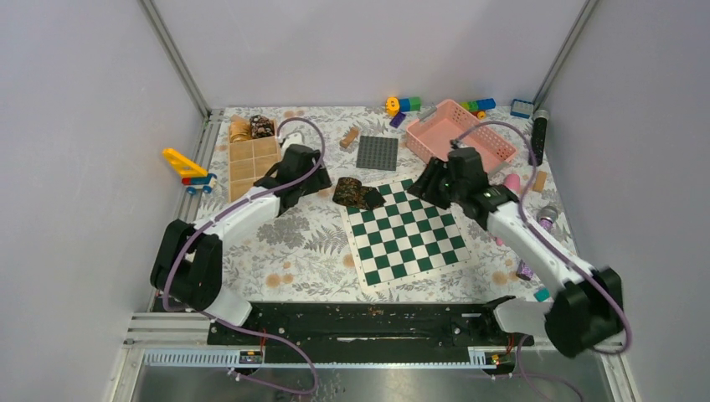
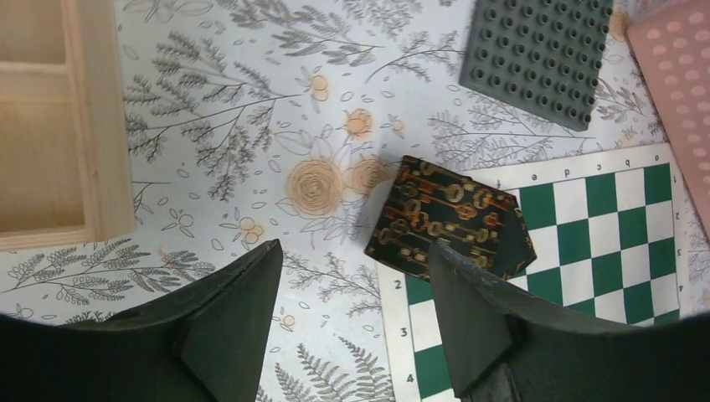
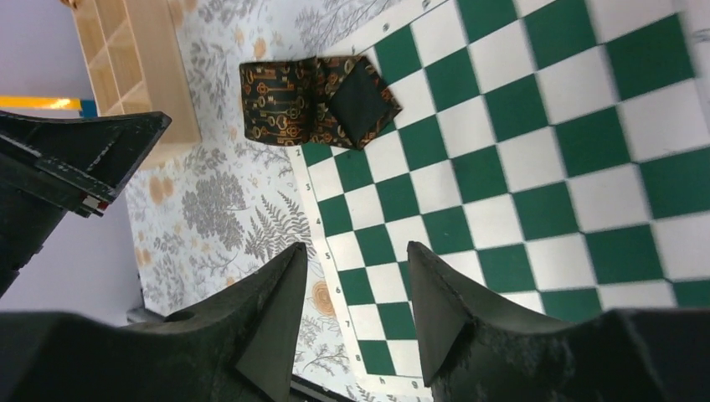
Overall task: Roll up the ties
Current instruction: Roll the tie at the center of the board.
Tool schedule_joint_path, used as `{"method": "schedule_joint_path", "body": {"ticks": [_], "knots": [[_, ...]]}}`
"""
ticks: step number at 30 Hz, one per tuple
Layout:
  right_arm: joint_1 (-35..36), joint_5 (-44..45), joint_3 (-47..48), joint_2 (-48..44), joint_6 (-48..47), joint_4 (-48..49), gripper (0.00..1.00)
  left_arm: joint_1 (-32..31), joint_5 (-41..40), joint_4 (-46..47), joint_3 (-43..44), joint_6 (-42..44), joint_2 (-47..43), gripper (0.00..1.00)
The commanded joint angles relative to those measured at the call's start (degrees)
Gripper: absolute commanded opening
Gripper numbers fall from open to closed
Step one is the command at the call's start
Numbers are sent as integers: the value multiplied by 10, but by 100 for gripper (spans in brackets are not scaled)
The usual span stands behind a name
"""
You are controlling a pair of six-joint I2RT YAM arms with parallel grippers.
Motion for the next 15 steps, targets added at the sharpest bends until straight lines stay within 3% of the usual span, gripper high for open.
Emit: {"method": "schedule_joint_path", "body": {"ticks": [1,8,15], "knots": [[24,-99,62,114,18,86,55,50,114,151,-71,-37,-40,67],[73,-143,155,292,40,144,50,68,152,270,-146,-51,-56,67],[93,-161,244,398,38,128,40,89,207,327,-170,-53,-36,67]]}}
